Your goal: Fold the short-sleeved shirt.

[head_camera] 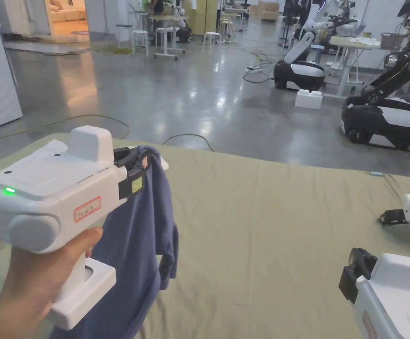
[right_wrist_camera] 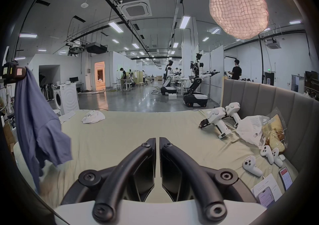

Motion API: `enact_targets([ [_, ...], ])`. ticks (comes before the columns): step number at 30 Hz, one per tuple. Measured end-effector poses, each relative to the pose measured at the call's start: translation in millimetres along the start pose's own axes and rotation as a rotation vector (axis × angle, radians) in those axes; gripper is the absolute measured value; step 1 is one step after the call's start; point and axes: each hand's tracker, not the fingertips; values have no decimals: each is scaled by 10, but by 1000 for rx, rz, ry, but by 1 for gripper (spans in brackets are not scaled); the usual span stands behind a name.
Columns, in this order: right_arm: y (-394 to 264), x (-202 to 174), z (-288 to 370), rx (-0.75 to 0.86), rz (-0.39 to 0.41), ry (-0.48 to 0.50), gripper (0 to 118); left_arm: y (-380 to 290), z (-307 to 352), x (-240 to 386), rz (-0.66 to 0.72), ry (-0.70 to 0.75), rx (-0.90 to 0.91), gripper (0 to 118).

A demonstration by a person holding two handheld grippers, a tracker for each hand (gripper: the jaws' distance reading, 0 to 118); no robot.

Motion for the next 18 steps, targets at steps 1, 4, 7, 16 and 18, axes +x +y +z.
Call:
enact_targets([
  [1,11,52,27,4,-1,-10,3,-2,-93,109,-6,-30,1,0],
  [4,39,217,115,18,-6,-42,3,-46,-345,559,9,-127,-28,0],
  [7,32,389,178,23,-14,-80,3,-258,-610,1001,-2,-206,-78,0],
  [16,-130,806,311,-16,-35,-166,3,-1287,-994,2025,34,-406,-349,0],
  [18,-182,860,328,-29,-36,-180,3,-1504,-1009,2117,33,-425,-396,1],
])
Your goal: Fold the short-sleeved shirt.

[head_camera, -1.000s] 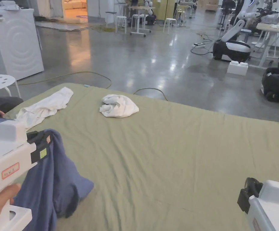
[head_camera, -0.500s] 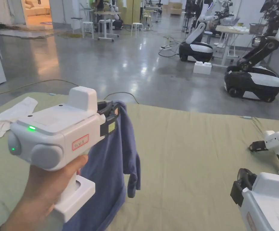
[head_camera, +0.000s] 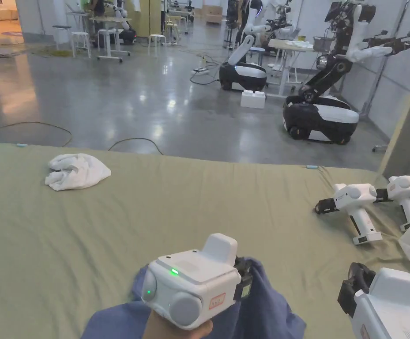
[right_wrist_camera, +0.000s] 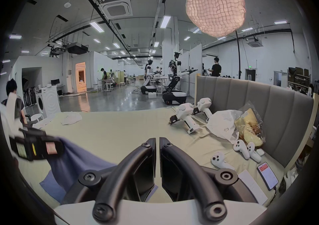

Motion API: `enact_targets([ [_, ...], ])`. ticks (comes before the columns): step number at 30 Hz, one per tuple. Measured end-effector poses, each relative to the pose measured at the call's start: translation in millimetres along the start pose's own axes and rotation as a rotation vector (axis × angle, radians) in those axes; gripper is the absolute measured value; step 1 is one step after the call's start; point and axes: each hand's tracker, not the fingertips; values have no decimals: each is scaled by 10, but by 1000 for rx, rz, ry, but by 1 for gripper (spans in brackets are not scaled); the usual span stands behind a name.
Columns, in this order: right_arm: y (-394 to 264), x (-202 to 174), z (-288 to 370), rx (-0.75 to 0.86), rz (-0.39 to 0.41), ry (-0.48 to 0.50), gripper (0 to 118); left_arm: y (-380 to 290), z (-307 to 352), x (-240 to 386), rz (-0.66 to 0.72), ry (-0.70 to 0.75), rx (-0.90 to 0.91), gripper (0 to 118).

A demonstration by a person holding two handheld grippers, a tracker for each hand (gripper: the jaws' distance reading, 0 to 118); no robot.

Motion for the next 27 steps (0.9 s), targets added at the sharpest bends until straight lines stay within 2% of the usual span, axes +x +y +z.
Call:
enact_targets([
  [1,-21,20,-3,-8,-1,-4,3,-62,-34,7,-1,4,-11,5],
  [3,-68,52,-11,-24,-9,-6,3,-181,-69,-3,3,17,-20,21],
  [4,-85,55,-14,-32,-11,-6,3,-212,-61,-15,5,21,-22,35],
  [5,-102,49,-20,-37,-12,-4,3,-222,-30,-41,8,42,-20,59],
  [6,-114,37,-19,-40,-11,0,3,-225,12,-68,9,56,-12,72],
  [7,-119,23,-16,-41,-9,7,3,-226,81,-107,13,60,2,77],
  [10,-92,-71,-11,-32,1,42,3,-140,349,-281,30,56,102,77],
  [15,27,-332,-18,15,20,94,3,-19,834,-575,21,225,243,71],
  [16,54,-395,-18,25,26,100,3,-4,925,-630,20,273,271,66],
  [17,89,-457,-19,38,31,105,3,5,1007,-681,19,314,296,55],
  [20,164,-619,-12,76,28,122,3,19,1219,-821,32,444,348,46],
  [22,221,-726,-10,94,28,132,3,2,1340,-906,48,523,374,26],
  [24,258,-812,1,110,28,142,3,-39,1445,-972,55,569,395,0],
  [27,298,-918,8,130,33,157,3,-95,1569,-1032,56,617,387,0],
])
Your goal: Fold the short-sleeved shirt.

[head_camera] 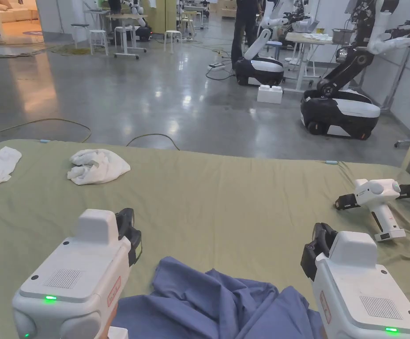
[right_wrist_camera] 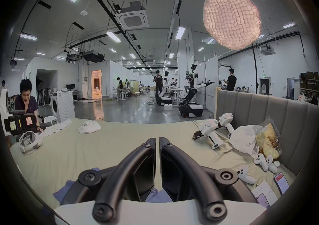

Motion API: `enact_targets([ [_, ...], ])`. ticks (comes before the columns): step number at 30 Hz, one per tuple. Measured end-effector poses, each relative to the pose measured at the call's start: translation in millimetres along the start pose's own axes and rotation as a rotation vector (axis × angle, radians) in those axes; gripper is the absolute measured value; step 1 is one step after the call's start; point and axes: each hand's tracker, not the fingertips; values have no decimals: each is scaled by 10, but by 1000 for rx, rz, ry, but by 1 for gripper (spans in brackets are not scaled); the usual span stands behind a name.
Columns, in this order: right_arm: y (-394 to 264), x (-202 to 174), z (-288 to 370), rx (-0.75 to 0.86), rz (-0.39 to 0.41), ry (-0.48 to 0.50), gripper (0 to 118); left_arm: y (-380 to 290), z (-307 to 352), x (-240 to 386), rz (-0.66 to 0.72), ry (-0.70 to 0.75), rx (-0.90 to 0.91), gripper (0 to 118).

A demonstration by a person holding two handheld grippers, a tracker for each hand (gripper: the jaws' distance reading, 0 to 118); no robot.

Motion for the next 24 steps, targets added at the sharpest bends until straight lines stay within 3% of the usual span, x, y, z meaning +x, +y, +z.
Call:
enact_targets([
  [6,11,-122,-30,-6,-1,32,3,-181,-21,-276,37,61,-107,0],
  [16,-153,-60,-28,-74,28,38,3,-1214,-672,-785,180,-4,-713,0],
  [19,-225,5,-29,-98,29,26,3,-1455,-765,-820,177,8,-826,24],
  [20,-247,23,-28,-105,29,21,3,-1514,-772,-818,187,0,-850,43],
  [24,-323,91,-40,-136,24,2,3,-1738,-867,-786,170,13,-916,59],
])
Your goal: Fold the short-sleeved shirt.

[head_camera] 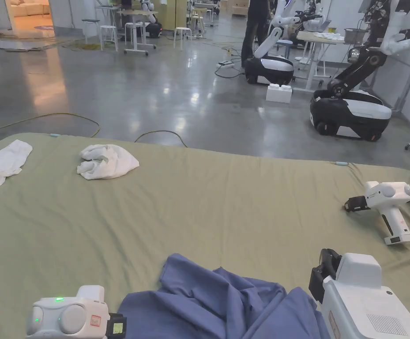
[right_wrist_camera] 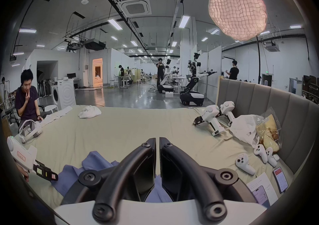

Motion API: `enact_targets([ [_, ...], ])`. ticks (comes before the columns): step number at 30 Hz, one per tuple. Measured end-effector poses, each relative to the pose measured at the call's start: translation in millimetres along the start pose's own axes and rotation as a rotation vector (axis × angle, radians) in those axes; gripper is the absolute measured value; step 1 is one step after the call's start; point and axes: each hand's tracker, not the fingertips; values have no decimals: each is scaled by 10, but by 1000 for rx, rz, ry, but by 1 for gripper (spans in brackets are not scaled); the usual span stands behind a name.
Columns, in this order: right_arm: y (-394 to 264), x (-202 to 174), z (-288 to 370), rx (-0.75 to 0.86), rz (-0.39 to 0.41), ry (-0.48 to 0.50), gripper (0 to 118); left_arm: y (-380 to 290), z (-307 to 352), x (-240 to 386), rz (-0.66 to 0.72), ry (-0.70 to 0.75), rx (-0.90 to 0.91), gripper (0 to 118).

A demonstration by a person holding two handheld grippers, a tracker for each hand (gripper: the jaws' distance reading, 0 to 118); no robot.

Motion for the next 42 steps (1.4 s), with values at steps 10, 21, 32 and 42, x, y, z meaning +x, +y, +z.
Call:
enact_targets([
  [10,-161,157,-60,-62,-13,-29,3,-233,-155,433,-189,107,-14,6],
  [21,-444,927,-691,-350,37,-61,39,-120,391,201,-87,-41,128,0],
  [32,-1271,835,-1533,-757,-21,44,72,-176,436,273,-128,-36,156,0],
  [42,-1322,756,-1463,-737,-81,95,3,-280,340,203,-101,-30,128,0],
])
